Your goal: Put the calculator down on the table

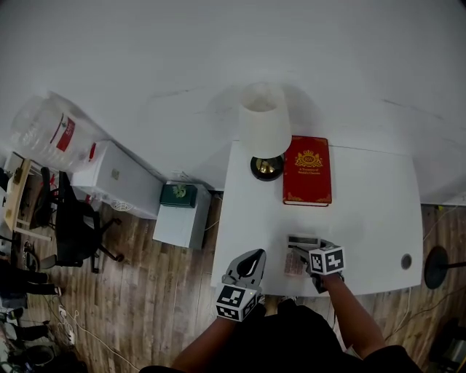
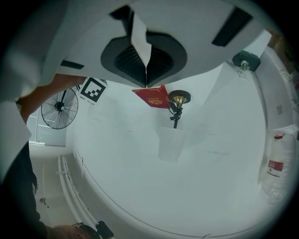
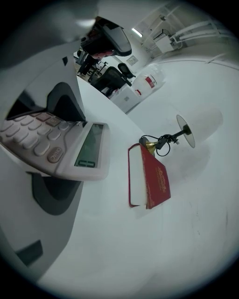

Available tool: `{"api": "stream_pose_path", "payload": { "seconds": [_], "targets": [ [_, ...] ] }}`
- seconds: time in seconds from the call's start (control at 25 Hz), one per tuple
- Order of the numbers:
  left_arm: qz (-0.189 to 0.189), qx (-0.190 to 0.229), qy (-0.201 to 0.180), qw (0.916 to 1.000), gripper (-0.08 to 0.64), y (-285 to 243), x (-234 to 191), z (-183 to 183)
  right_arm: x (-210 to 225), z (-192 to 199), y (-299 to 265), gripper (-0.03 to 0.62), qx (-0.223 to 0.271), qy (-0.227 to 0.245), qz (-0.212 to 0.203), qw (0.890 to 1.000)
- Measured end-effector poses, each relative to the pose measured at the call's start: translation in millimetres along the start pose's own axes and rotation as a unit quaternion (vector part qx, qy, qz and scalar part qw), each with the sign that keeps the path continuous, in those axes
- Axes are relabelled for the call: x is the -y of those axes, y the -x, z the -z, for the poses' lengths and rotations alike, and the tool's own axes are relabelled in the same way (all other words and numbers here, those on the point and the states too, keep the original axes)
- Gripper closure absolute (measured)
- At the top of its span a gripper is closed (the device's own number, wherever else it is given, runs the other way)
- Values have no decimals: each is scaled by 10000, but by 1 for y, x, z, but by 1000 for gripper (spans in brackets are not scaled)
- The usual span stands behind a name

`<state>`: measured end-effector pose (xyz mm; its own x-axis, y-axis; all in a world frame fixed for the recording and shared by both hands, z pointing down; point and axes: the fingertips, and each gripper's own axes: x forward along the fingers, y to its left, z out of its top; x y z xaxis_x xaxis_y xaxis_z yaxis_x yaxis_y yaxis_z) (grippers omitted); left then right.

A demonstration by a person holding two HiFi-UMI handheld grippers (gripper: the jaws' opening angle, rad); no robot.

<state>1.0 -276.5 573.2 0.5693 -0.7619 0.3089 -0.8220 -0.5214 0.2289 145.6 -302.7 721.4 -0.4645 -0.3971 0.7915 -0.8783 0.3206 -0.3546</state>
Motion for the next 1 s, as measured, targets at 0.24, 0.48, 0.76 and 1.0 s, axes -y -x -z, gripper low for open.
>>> {"api": "stream_pose_path", "payload": {
  "seconds": [0.24,0.48,0.76,1.0],
  "targets": [
    [70,-105,25,9999,539,3,4,7,5,0,2,199,45,16,181,9998],
    [209,-151,7,9997,539,4,16,13,14,2,3,135,62,141,513,9986],
    [239,-110,68,9996,538,3,17,8,7,-35,37,117,728,183,556,9956],
    [133,-30,-96,9999,539,-3,18,-9,-32,-84,98,138,1620,709,417,9834]
  ]
}}
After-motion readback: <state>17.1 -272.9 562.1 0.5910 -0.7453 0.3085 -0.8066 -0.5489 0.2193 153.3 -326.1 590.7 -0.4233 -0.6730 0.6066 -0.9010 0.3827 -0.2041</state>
